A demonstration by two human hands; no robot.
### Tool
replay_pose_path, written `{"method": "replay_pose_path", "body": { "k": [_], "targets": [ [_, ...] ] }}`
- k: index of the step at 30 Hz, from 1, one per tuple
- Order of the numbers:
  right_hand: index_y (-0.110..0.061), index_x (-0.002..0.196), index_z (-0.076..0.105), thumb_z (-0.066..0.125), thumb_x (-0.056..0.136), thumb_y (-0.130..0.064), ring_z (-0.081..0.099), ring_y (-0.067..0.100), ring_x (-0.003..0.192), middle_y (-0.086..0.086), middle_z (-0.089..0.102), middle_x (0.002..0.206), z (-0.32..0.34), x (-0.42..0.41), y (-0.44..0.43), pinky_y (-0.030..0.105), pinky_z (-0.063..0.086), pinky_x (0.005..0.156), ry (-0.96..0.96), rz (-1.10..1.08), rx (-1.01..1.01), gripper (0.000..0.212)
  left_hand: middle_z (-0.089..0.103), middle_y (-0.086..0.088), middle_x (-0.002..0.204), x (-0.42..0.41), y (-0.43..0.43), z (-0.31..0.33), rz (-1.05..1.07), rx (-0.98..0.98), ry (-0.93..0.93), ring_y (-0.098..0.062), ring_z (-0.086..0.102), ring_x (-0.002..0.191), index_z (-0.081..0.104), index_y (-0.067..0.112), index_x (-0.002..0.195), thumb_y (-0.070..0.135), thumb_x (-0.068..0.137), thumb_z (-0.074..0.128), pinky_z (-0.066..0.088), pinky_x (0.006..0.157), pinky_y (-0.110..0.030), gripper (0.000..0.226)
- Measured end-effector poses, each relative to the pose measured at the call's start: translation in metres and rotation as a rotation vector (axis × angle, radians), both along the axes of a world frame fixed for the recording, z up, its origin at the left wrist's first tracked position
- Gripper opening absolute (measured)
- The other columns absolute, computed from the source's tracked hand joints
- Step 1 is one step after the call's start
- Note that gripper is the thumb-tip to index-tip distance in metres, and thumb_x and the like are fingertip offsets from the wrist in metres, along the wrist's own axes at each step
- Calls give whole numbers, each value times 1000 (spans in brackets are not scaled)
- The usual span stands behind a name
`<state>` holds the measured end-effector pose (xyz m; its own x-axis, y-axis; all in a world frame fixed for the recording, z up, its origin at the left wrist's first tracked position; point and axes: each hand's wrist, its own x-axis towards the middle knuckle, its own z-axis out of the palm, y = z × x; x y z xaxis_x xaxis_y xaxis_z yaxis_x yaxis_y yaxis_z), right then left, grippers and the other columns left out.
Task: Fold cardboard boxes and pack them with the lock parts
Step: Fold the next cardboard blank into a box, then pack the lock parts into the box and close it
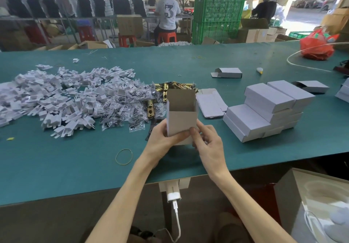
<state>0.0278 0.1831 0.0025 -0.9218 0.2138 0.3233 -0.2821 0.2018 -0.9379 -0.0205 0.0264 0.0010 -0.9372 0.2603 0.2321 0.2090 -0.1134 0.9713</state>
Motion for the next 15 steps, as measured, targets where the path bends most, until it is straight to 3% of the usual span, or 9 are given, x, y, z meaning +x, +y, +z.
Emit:
{"method": "replay_pose_path", "body": {
  "k": [3, 6, 8, 11, 15],
  "targets": [
    [-29, 141, 58, 58, 101, -28, 61, 19, 79, 6, 56, 98, 0, 1, -1, 23, 53, 69, -2, 33, -18, 40, 79, -4, 108, -1, 0, 2, 146, 52, -39, -16, 73, 99, 73, 16, 115, 29, 78, 89, 57, 82, -26, 43],
    [-24, 138, 57, 64, 99, -23, 65, 19, 88, 1, 61, 103, 0, 0, -2, 31, 57, 75, -23, 13, 72, 39, 79, -8, 106, -4, -1, 4, 323, 231, -144, -22, 76, 94, 70, 9, 117, 28, 78, 88, 61, 75, -29, 47],
    [-22, 134, 58, 66, 97, -17, 64, 11, 90, -1, 62, 104, 0, 1, -5, 26, 55, 77, -17, 4, 151, 38, 77, -12, 106, -4, -2, 7, 385, 367, -197, -24, 77, 87, 65, 3, 120, 25, 81, 85, 63, 69, -33, 49],
    [-20, 131, 58, 69, 93, -8, 60, 4, 91, -2, 58, 109, 10, -6, -7, 15, 49, 80, 10, 76, 319, 41, 78, -6, 95, -9, -5, 7, 505, 477, -224, -20, 76, 77, 62, 1, 121, 22, 90, 80, 63, 66, -32, 41],
    [-15, 126, 62, 68, 92, -6, 56, 11, 104, -1, 54, 116, 40, -48, -14, 24, 49, 89, 35, 199, 651, 35, 79, 2, 85, -14, -9, 6, 655, 623, -271, -16, 76, 77, 63, 3, 118, 30, 100, 69, 62, 71, -31, 33]
  ]
}}
